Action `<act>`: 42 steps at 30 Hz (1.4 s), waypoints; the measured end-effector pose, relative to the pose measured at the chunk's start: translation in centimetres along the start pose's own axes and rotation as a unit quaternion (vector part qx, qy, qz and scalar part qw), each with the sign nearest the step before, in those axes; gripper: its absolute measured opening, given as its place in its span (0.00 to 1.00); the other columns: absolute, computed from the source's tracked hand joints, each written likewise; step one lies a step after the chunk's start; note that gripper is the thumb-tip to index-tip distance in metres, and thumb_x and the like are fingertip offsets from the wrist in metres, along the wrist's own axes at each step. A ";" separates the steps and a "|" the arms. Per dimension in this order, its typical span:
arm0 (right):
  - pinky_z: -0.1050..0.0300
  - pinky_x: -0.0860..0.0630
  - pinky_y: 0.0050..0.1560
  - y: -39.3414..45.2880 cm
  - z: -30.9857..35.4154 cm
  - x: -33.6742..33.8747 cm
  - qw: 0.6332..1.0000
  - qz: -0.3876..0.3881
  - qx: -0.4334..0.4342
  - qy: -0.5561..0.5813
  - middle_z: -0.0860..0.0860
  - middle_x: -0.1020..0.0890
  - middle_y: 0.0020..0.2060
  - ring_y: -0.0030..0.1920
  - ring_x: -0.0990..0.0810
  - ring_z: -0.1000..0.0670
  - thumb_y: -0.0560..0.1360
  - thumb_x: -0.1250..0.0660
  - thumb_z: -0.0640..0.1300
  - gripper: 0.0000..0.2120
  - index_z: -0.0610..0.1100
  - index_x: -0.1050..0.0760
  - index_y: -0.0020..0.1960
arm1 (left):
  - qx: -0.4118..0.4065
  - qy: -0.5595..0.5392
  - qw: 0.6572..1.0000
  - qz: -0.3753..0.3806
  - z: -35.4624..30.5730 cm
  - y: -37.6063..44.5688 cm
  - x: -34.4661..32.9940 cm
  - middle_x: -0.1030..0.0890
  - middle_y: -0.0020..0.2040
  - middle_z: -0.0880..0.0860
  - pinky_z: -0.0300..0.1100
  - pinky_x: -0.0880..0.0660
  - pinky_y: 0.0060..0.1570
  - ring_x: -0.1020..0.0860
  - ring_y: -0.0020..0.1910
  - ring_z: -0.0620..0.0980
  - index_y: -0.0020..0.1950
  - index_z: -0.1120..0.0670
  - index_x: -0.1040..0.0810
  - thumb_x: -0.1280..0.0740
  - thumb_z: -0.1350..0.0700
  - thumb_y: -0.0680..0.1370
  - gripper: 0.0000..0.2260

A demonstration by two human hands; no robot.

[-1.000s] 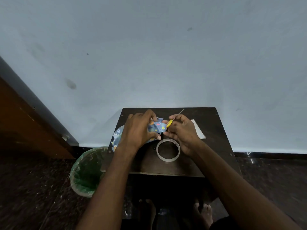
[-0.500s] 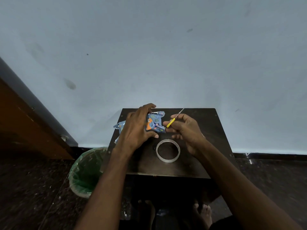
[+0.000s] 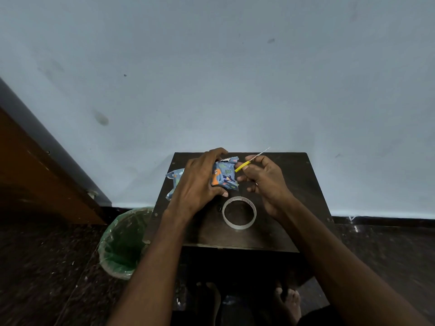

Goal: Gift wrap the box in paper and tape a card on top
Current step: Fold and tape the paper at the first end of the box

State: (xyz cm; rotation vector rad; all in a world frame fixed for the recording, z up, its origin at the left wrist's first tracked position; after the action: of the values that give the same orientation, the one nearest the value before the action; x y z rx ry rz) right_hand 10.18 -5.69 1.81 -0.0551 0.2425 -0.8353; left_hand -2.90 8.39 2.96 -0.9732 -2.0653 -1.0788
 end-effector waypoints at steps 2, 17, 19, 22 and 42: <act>0.59 0.27 0.32 0.1 0.0 -0.1 1.000 0.005 -0.003 0.008 0.45 0.12 0.48 0.40 0.16 0.50 0.79 0.32 0.34 0.12 0.42 0.23 0.61 | -0.005 0.005 1.000 0.000 0.1 0.0 -0.1 0.20 0.65 0.49 0.45 0.33 0.67 0.23 0.64 0.50 0.75 0.50 0.28 0.12 0.50 0.62 0.45; 0.59 0.21 0.33 0.4 0.5 0.0 0.988 0.025 -0.017 0.152 0.44 0.12 0.50 0.38 0.14 0.48 0.81 0.32 0.37 0.09 0.44 0.27 0.60 | -0.040 0.046 0.998 -0.003 0.5 0.0 -0.9 0.20 0.66 0.46 0.45 0.36 0.66 0.23 0.65 0.49 0.74 0.48 0.27 0.19 0.40 0.68 0.38; 0.60 0.22 0.33 0.4 0.5 0.1 0.988 0.028 -0.017 0.150 0.44 0.12 0.50 0.38 0.14 0.49 0.81 0.32 0.37 0.10 0.44 0.27 0.61 | -0.040 0.048 0.998 -0.006 0.5 0.0 -1.0 0.20 0.65 0.45 0.45 0.35 0.65 0.23 0.65 0.48 0.73 0.47 0.26 0.23 0.36 0.71 0.34; 0.60 0.22 0.34 0.4 0.4 0.3 0.990 0.031 -0.012 0.136 0.43 0.13 0.50 0.39 0.13 0.49 0.81 0.31 0.38 0.11 0.43 0.26 0.62 | -0.039 0.052 0.998 -0.007 0.5 0.0 -1.3 0.20 0.66 0.46 0.44 0.35 0.64 0.23 0.64 0.48 0.73 0.48 0.25 0.28 0.33 0.73 0.32; 0.56 0.20 0.38 -1.2 -0.1 2.0 0.929 0.222 0.084 -0.283 0.50 0.15 0.37 0.37 0.17 0.55 0.78 0.26 0.36 0.13 0.46 0.17 0.60 | -0.004 0.114 0.991 -0.069 2.0 0.3 -0.9 0.19 0.63 0.50 0.49 0.33 0.62 0.22 0.62 0.54 0.74 0.49 0.25 0.26 0.39 0.78 0.28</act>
State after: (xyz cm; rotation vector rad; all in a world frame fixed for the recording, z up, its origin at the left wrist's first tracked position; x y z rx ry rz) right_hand 10.56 -7.93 1.47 -0.0744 -0.3547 -0.3578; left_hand -2.57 9.91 1.45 -0.6827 -1.9633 -1.2093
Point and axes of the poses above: each hand's wrist, its own y-axis towards the middle knuckle, its own x-axis out of the back of the hand, z = x × y, the point moved 3 cm from there along y, towards the middle knuckle
